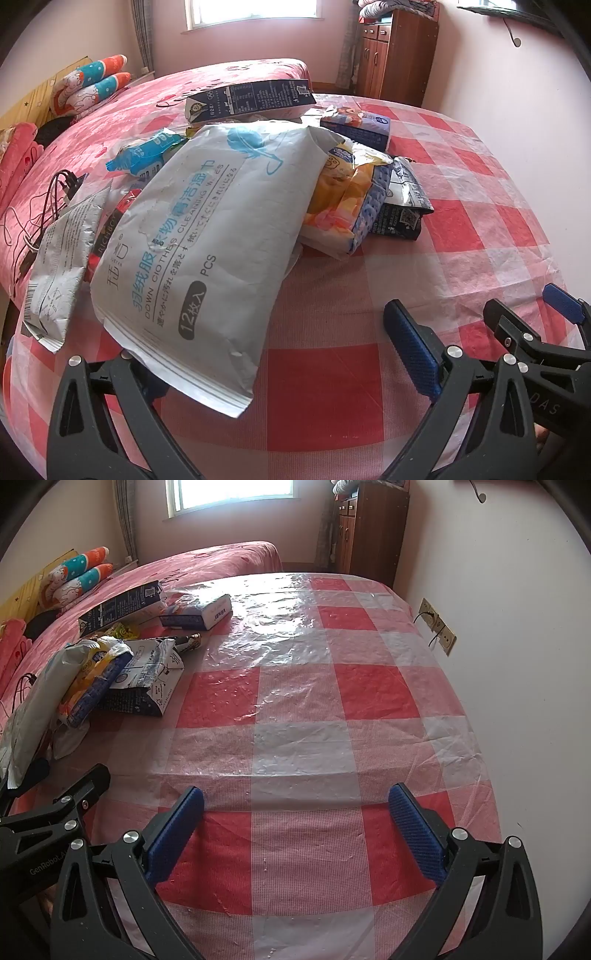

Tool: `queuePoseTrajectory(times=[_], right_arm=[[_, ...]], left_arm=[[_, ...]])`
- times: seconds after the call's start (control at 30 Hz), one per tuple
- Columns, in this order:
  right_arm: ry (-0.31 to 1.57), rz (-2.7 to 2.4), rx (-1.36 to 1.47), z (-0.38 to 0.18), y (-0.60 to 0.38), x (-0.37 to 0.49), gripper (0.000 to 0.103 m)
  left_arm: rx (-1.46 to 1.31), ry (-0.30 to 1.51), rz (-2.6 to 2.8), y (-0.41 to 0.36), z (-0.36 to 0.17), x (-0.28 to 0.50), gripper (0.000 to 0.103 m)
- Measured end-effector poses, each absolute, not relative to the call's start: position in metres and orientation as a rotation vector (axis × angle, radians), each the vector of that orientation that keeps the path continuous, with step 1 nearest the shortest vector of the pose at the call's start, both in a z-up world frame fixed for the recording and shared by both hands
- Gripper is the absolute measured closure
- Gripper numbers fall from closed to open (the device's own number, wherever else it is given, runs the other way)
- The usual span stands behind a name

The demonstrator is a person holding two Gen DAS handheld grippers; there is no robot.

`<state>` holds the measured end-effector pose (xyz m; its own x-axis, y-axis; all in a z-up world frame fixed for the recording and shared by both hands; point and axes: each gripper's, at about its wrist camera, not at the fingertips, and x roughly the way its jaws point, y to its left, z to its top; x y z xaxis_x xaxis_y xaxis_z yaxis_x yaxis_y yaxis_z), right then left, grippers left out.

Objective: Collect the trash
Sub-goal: 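Move both tools toward the pile of packaging on the checkered table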

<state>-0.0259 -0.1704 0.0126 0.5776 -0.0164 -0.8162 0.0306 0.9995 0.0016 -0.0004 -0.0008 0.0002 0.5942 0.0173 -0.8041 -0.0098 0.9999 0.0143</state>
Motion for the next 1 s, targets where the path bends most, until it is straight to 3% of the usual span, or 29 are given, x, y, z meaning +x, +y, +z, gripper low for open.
queuePoseTrajectory(times=[0.67, 1.0], right_arm=[[0.949, -0.04, 0.042, 0.014, -0.168, -0.074, 0.004], [0.78, -0.054, 0.031, 0.064, -0.158, -0.13, 0.005]], left_arm=[[0.073, 0.892, -0.057, 0.004, 0.011, -0.056, 0.004], [0.125, 0.762, -0.042, 0.022, 0.058, -0.104, 0.004]])
